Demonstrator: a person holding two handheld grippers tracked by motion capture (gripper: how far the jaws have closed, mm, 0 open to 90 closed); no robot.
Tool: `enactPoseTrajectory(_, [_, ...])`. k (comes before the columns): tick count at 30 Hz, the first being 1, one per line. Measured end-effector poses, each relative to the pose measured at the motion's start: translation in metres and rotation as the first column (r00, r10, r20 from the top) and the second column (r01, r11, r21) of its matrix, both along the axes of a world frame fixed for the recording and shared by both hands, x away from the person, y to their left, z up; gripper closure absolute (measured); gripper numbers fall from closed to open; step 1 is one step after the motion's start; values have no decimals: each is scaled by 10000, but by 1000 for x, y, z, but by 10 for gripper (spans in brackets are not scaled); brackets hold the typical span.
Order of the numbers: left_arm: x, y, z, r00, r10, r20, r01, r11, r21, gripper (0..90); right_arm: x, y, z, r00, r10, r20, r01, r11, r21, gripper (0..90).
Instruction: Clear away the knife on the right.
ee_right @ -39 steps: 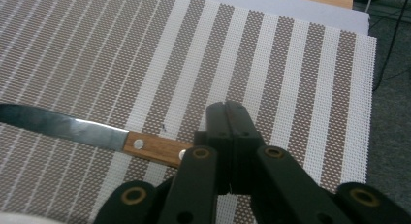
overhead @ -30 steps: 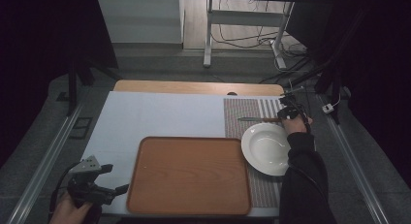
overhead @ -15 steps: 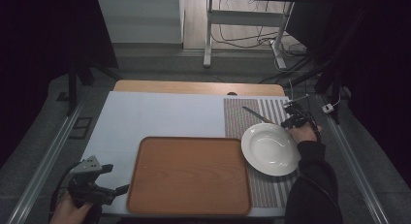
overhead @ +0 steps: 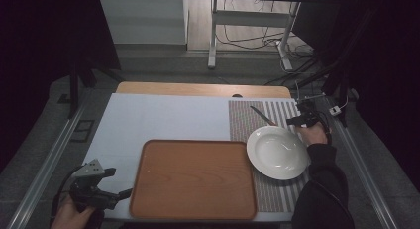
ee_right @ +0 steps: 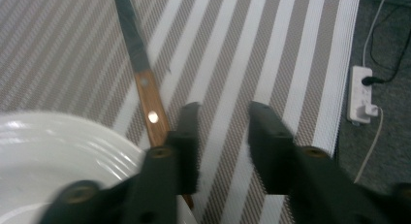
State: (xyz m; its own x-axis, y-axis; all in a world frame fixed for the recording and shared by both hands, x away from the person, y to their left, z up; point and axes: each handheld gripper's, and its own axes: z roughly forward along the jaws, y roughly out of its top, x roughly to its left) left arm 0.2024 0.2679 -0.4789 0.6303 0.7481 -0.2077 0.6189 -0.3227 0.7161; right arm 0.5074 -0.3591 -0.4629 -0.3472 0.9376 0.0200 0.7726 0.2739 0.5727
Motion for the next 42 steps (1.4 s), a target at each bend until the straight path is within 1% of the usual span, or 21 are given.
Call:
enactPoseTrajectory(1, [0, 0, 0, 10000, 0, -4, 0, 10000, 2, 26, 1, 1, 1, 10000, 39, -19, -39, 10000, 89, 517])
enactPoseTrajectory(3, [0, 0, 0, 10000, 1, -14, -1, 10000, -6, 26, 4, 5, 3, 10000, -33, 52, 33, 10000, 73, 388])
enactPoseTrajectory(5, [0, 0, 0, 10000, 4, -16, -4, 10000, -8, 26, 8, 10, 3, 10000, -2, -16, 2, 9999, 156, 263])
enactPoseTrajectory(7, [0, 0, 0, 10000, 8, -24, -8, 10000, -11, 27, 12, 15, 1, 10000, -6, -47, 7, 9995, 307, 173])
enactPoseTrajectory(9, [0, 0, 0, 10000, 8, -20, -8, 10000, -7, 27, 15, 22, 0, 9998, 68, -177, -65, 9998, 168, 35])
enactPoseTrajectory(10, [0, 0, 0, 10000, 8, -21, -8, 10000, -8, 27, 16, 26, -1, 9997, 49, -235, -49, 10000, -14, 0])
enactPoseTrajectory(11, [0, 0, 0, 10000, 21, -20, -21, 10000, 2, 27, 18, 30, -1, 9995, 74, -299, -77, 9999, -99, 0])
enactPoseTrajectory(14, [0, 0, 0, 10000, 13, -26, -13, 10000, -4, 27, 21, 39, 1, 9996, 169, -236, -172, 9998, -100, 0])
enactPoseTrajectory(16, [0, 0, 0, 10000, 20, -28, -20, 10000, -12, 27, 24, 47, -1, 9992, 308, -269, -316, 9991, -284, 0])
enactPoseTrajectory(18, [0, 0, 0, 10000, 21, -30, -21, 10000, -15, 27, 27, 54, -6, 9984, 438, -365, -456, 9977, -509, 0])
enactPoseTrajectory(22, [-1, 1, 0, 10000, 23, -19, -23, 10000, -23, 27, 32, 64, -20, 9954, 527, -801, -603, 9935, -961, 0])
enactPoseTrajectory(24, [-1, 1, 0, 10000, 23, -13, -23, 10000, -24, 27, 34, 64, -26, 9942, 561, -914, -655, 9925, -1029, 0])
enactPoseTrajectory(27, [-1, 1, 0, 10000, 28, -5, -28, 10000, -32, 27, 36, 62, -31, 9943, 446, -966, -551, 9926, -1083, 1])
enactPoseTrajectory(32, [-1, 1, 0, 10000, 21, -3, -21, 10000, -29, 27, 37, 54, -40, 9938, 312, -1064, -438, 9920, -1184, 79])
enactPoseTrajectory(34, [-1, 1, 0, 10000, 22, 3, -22, 10000, -26, 27, 36, 53, -41, 9937, 406, -1043, -527, 9919, -1159, 90])
enactPoseTrajectory(35, [-1, 0, 0, 10000, 19, -3, -19, 10000, -15, 27, 36, 54, -41, 9937, 455, -1025, -574, 9915, -1165, 115])
enactPoseTrajectory(37, [-1, 1, 0, 10000, 16, 2, -16, 10000, -15, 27, 34, 55, -38, 9921, 732, -1015, -846, 9900, -1128, 201])
enactPoseTrajectory(39, [-1, 1, 0, 10000, 14, 4, -14, 10000, -24, 27, 32, 58, -36, 9899, 1011, -993, -1119, 9876, -1099, 331])
enactPoseTrajectory(41, [-1, 1, 0, 10000, 15, 3, -15, 10000, -25, 27, 31, 61, -34, 9863, 1288, -1035, -1402, 9839, -1113, 427])
enactPoseTrajectory(42, [-1, 1, 0, 10000, 5, 7, -5, 10000, -11, 27, 31, 63, -33, 9844, 1393, -1075, -1511, 9824, -1100, 508])
